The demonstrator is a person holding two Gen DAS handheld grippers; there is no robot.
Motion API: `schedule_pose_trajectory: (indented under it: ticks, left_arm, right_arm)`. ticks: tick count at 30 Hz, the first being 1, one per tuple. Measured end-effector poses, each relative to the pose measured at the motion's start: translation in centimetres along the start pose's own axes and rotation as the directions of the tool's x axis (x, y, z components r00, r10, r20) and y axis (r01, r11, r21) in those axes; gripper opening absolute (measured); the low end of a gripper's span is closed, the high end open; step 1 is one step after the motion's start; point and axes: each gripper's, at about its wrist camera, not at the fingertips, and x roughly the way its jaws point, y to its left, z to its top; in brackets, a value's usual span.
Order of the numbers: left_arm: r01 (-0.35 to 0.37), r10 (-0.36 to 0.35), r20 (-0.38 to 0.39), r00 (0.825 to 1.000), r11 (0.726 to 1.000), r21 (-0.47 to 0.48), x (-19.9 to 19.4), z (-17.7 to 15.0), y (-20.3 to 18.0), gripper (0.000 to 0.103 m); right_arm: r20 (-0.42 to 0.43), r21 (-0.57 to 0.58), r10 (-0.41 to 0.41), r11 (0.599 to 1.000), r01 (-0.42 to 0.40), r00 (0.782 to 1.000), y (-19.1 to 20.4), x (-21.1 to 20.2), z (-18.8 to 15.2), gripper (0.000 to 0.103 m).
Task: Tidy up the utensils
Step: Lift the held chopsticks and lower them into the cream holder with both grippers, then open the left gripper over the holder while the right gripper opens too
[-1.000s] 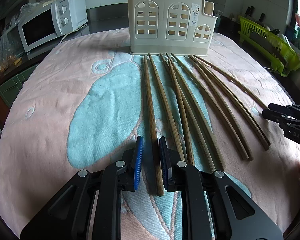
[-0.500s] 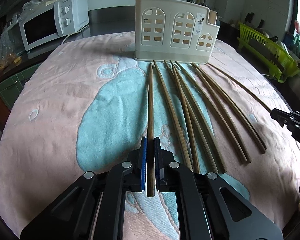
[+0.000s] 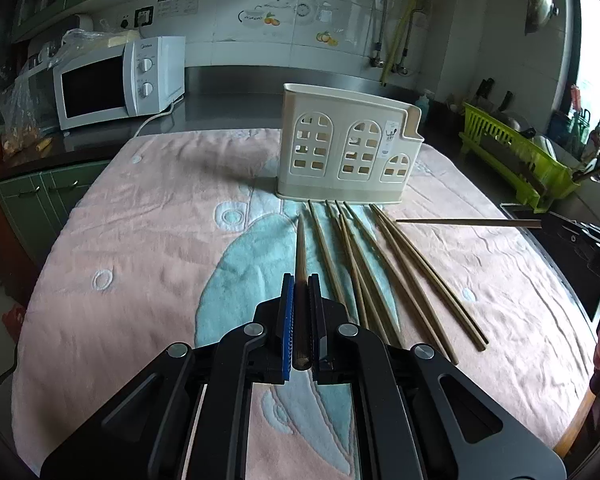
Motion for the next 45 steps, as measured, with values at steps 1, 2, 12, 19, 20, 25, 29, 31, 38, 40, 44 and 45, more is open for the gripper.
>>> schedule_pose_trajectory:
  ticks: [1,2,12,19,20,25,29,31,38,40,44,45]
  left_arm:
    - [-0.002,0.002,-0.001,1.0,1.0,0.002,0.0,0.3,0.1,0.005]
    - [0.0,0.0,-0.002,1.0,1.0,0.0,-0.1,0.7,0.3,0.005]
    - [0.053,-0.053,0.007,0.999,0.999,0.003,-1.2,5.3,1.4,0.005]
    - [0.053,-0.056,0.039,0.998,0.995,0.088,-2.7,9.4,0.1,0.005]
    - [0.056,-0.061,0.05,0.997,0.994,0.096,-3.1,10.0,-0.2,0.005]
    - [0.075,-0.086,0.113,0.99,0.992,0.104,-4.9,14.0,-1.1,0.005]
    - [0.071,-0.092,0.189,0.978,0.99,0.119,-6.3,17.9,-2.1,0.005]
    - [0.056,-0.085,0.228,0.97,0.99,0.13,-6.7,19.9,-2.8,0.005]
    - [-0.016,-0.023,0.302,0.953,0.992,0.126,-4.6,25.1,-4.3,0.005]
    - [-0.036,0.0,0.305,0.952,0.993,0.113,-3.2,26.0,-4.3,0.005]
    - [-0.027,0.004,0.251,0.968,0.996,0.088,0.4,26.6,-3.8,0.005]
    - [-0.028,0.009,0.229,0.973,0.996,0.081,1.4,26.6,-3.6,0.005]
  right_arm:
    - [0.007,-0.003,0.002,1.0,-0.002,1.0,0.0,-0.1,0.4,0.006]
    - [0.016,-0.003,0.004,1.0,-0.004,1.0,0.1,-0.3,1.0,0.006]
    - [0.03,-0.03,0.051,0.998,-0.05,0.998,-1.0,-1.7,7.2,0.006]
    - [0.024,-0.059,0.091,0.994,-0.089,0.996,-2.4,-3.6,12.8,0.006]
    - [0.029,-0.063,0.091,0.994,-0.089,0.995,-2.5,-3.9,13.5,0.006]
    - [0.04,-0.086,0.073,0.994,-0.069,0.997,-3.1,-4.3,16.8,0.006]
    - [0.019,-0.096,0.058,0.994,-0.056,0.998,-3.5,-3.3,18.5,0.006]
    - [0.005,-0.095,0.05,0.994,-0.05,0.999,-3.6,-2.5,19.0,0.006]
    - [-0.039,-0.097,0.04,0.994,-0.044,0.998,-3.9,0.9,20.0,0.006]
    - [-0.05,-0.099,0.044,0.994,-0.048,0.998,-3.9,1.8,20.0,0.006]
    - [-0.084,-0.104,0.051,0.993,-0.06,0.995,-3.9,4.0,19.8,0.006]
    - [-0.094,-0.107,0.051,0.992,-0.061,0.994,-3.9,4.6,19.7,0.006]
